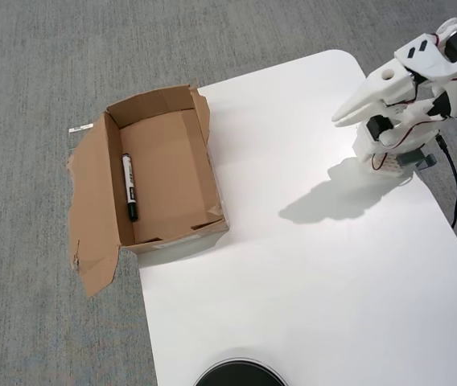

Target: Grasp a pen and put it in the box.

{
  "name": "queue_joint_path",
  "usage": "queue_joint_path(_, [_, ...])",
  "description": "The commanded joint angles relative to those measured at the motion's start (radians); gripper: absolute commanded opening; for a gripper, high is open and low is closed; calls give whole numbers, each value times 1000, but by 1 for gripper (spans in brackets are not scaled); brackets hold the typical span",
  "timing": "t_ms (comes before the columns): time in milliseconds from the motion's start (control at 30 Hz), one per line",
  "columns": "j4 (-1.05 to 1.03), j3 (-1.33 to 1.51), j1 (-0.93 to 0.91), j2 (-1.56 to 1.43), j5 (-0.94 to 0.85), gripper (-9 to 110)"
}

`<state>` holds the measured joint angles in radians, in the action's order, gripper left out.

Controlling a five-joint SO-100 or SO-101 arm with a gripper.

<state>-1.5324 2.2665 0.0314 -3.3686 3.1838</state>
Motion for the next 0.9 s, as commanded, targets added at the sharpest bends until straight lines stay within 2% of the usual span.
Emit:
queue_joint_path(0, [190, 214, 1, -63, 5, 7])
queue_joint_path(867, [181, 788, -12, -63, 10, 7])
